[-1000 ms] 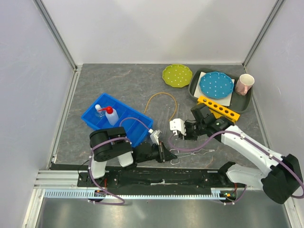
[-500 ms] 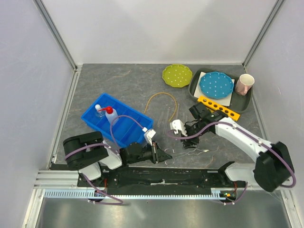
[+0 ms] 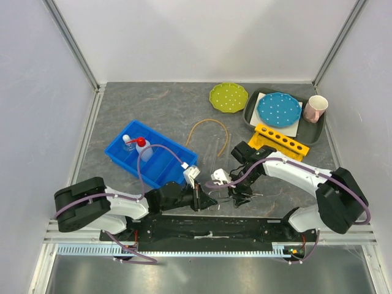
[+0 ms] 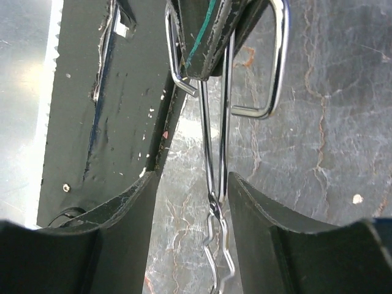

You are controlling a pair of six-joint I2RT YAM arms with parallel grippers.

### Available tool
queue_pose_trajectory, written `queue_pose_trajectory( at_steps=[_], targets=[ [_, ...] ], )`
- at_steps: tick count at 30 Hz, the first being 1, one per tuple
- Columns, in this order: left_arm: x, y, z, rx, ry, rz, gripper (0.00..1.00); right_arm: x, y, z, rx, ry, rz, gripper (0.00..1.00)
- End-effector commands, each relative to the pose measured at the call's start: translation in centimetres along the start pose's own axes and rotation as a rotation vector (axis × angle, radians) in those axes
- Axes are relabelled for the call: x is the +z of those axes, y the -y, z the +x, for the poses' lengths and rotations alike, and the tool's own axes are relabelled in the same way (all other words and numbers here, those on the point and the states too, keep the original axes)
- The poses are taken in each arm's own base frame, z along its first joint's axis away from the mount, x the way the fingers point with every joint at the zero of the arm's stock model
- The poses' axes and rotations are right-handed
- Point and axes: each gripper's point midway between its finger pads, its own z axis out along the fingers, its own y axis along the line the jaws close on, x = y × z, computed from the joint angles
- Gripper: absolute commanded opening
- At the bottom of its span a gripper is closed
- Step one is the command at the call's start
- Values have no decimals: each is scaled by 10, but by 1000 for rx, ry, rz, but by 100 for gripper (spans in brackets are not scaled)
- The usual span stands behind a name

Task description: Organize the chemistry lab equipment

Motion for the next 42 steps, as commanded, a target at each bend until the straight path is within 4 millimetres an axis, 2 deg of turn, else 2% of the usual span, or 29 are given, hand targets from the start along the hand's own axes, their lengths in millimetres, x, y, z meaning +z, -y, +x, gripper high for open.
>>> queue_pose_trajectory(
  at_steps=[1, 3, 6, 7, 9, 10, 11, 15, 16, 18, 19, 20, 23, 26, 29, 32, 33, 35, 36, 38, 39, 41, 42],
  targets=[
    [0, 21, -23, 111, 59, 49, 2, 6, 2, -19, -12, 66, -28, 57],
    [-1, 24, -21, 119, 48, 64, 2, 8, 6, -21, -6, 67, -30, 56],
    [-2, 26, -18, 120, 32, 77, 2, 10, 6, -25, 6, 77, -55, 47],
    [-2, 26, -19, 120, 34, 75, 2, 12, 2, -24, 19, 73, -77, 37],
    [-3, 24, -19, 120, 40, 70, 2, 13, -3, -26, 9, 84, -110, 26],
    [-3, 25, -22, 120, 51, 69, 2, 14, -7, -24, 24, 78, -134, 6],
    [-4, 26, -23, 122, 54, 71, 2, 14, -9, -24, 24, 78, -144, 0],
    [-6, 31, -27, 136, 69, 88, 6, 14, -16, -26, 16, 83, -197, 0],
    [-6, 32, -25, 136, 62, 96, 16, 14, -19, -26, 24, 87, -212, 0],
    [-8, 35, -25, 138, 58, 112, 30, 13, -19, -27, 21, 92, -217, 0],
    [-9, 38, -25, 138, 57, 124, 41, 13, -19, -28, 15, 93, -218, 0],
    [-9, 40, -25, 137, 55, 129, 45, 13, -20, -28, 13, 94, -217, 0],
    [-10, 39, -21, 129, 37, 134, 52, 13, -20, -27, 6, 96, -219, 0],
    [-7, 41, -18, 131, 17, 143, 54, 13, -20, -27, 6, 94, -218, 0],
    [-1, 41, -18, 135, 3, 140, 54, 13, -20, -28, 9, 97, -223, 0],
    [6, 46, -23, 139, 13, 145, 45, 14, -21, -27, 9, 96, -228, 0],
    [7, 49, -26, 140, 19, 154, 22, 14, -21, -27, 9, 95, -227, 0],
    [10, 53, -27, 146, 15, 167, 3, 14, -21, -27, 8, 94, -226, 0],
    [9, 54, -27, 147, 13, 171, 2, 13, -21, -26, 9, 91, -225, 1],
    [6, 55, -27, 139, 10, 171, 2, 11, -19, -26, 10, 81, -213, 14],
    [5, 53, -25, 134, 5, 161, 2, 8, -18, -28, 2, 85, -196, 31],
    [-3, 46, -21, 119, -18, 123, 2, -5, -8, -30, 6, 105, -139, 50],
    [-5, 42, -19, 113, -29, 104, 2, -14, -5, -34, -6, 126, -100, 63]
  ],
)
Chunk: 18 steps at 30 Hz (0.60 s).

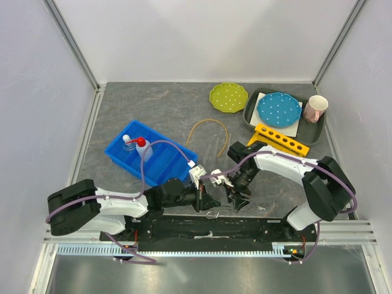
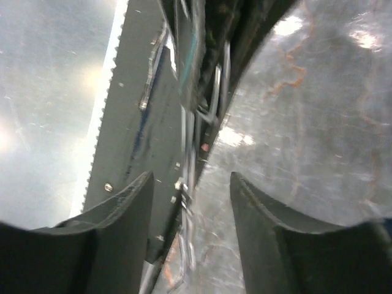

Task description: Organize the chemistry lab equipment

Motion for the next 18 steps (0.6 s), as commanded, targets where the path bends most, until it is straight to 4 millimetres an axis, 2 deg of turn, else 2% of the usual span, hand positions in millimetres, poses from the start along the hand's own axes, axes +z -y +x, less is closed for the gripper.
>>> queue_pose_trajectory(
  at_steps=[1, 3, 5, 6, 8, 9, 11, 12, 13, 14, 15, 16, 17, 18],
  targets=[
    [-11, 3, -7, -21, 3, -32, 2, -37, 13, -31, -96, 116, 135, 67],
    [-23, 6, -12, -36, 16, -42, 2, -61, 21, -33, -91, 147, 228, 72],
    [-35, -7, -6, -57, -15, -117, 2, -82, 26, -28, -58, 180, 302, 74],
    [-45, 3, -18, -48, 18, -101, 2, -93, 25, -30, -71, 203, 348, 75],
    [-62, -4, -24, -40, 10, -183, 2, -115, 28, -27, -45, 256, 427, 75],
    [-73, 4, -39, -25, 53, -176, 2, -124, 24, -31, -57, 286, 459, 76],
    [-96, -5, -53, -13, 68, -273, 2, -142, 26, -28, -37, 328, 524, 76],
    [-108, 1, -67, -1, 116, -271, 2, -148, 24, -30, -42, 354, 545, 76],
    [-117, -1, -74, 3, 135, -303, 2, -152, 25, -28, -31, 366, 560, 76],
    [-129, -1, -94, 19, 196, -342, 2, -157, 26, -24, -10, 380, 580, 76],
    [-140, -8, -93, 21, 191, -398, 2, -159, 27, -22, -3, 387, 588, 76],
    [-153, -13, -107, 36, 254, -459, 2, -160, 28, -19, 5, 389, 591, 76],
    [-166, -9, -126, 73, 305, -494, 2, -159, 29, -15, 19, 390, 593, 76],
    [-177, -17, -128, 90, 300, -565, 2, -158, 30, -13, 22, 388, 593, 76]
  ],
)
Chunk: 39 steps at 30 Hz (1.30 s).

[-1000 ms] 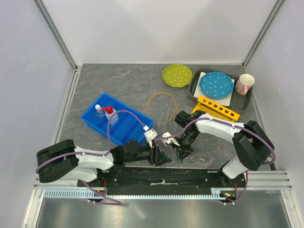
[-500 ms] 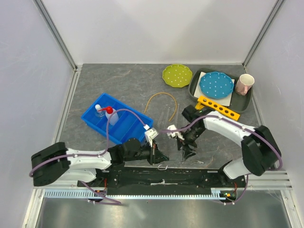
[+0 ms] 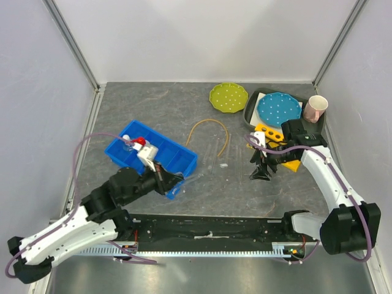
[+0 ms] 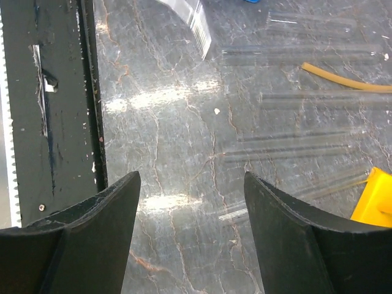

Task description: Organize the chemistry lab equipment

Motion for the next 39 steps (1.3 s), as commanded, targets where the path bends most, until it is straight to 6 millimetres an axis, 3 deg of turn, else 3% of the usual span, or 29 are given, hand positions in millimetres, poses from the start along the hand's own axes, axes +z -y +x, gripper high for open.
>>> queue_pose_trajectory(
  at_steps=[1, 4, 8, 16, 20, 32, 33, 37, 39],
  targets=[
    [-42, -38, -60, 139, 141, -318, 2, -1, 0, -8, 2, 67, -17, 76],
    [-55, -48, -89, 211, 184, -447, 2, 2, -3, -6, 16, 77, -33, 77],
    [-67, -63, -100, 219, 229, -557, 2, 4, -5, 0, 25, 67, -39, 77],
    [-66, -101, -75, 248, 197, -678, 2, 6, -5, 3, 39, 64, -51, 78],
    [-62, -111, -77, 262, 202, -715, 2, 7, -5, 4, 45, 63, -53, 79],
    [-33, -149, -58, 220, 58, -754, 2, 8, -5, 7, 50, 57, -55, 80],
    [-34, -152, -59, 206, 59, -766, 4, 7, -5, 7, 51, 57, -53, 80],
    [-36, -154, -57, 180, 26, -779, 49, 8, -6, 8, 50, 55, -57, 80],
    [-39, -153, -59, 170, 26, -786, 57, 8, -5, 8, 52, 55, -56, 80]
  ],
)
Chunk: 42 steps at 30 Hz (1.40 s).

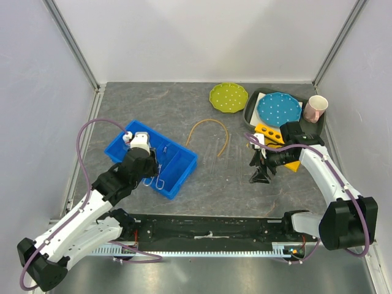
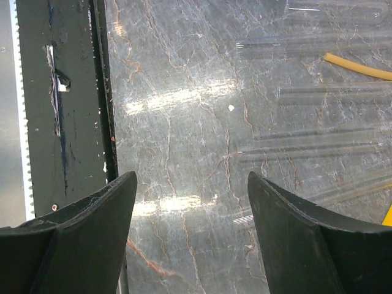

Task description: Organize the chemistry lab equipment

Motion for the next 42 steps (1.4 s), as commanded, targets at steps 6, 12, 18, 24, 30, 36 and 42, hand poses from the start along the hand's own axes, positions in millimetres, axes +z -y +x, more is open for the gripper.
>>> queue_pose_trajectory(
  at_steps=[6, 12, 18, 24, 30, 36, 42],
  targets=[
    [-20, -2, -24, -21, 36, 12, 66, 4, -3, -4, -12, 44, -34, 80],
    [-40, 2, -43, -19, 114, 77, 78, 5, -3, -2, -7, 40, -37, 81],
    [-50, 5, -52, 3, 221, 149, 88, 6, 3, 2, -6, 20, -17, 81],
    [-56, 1, -54, -1, 289, 165, 88, -3, 62, -4, 76, -32, 255, 78],
    [-61, -1, -55, -11, 312, 172, 87, 6, 131, -31, 262, -84, 525, 73],
    [-69, -10, -59, -51, 352, 151, 86, 51, 180, -55, 323, -179, 601, 67],
    [-76, -14, -62, -75, 388, 150, 86, 83, 237, -63, 345, -256, 672, 54]
  ],
)
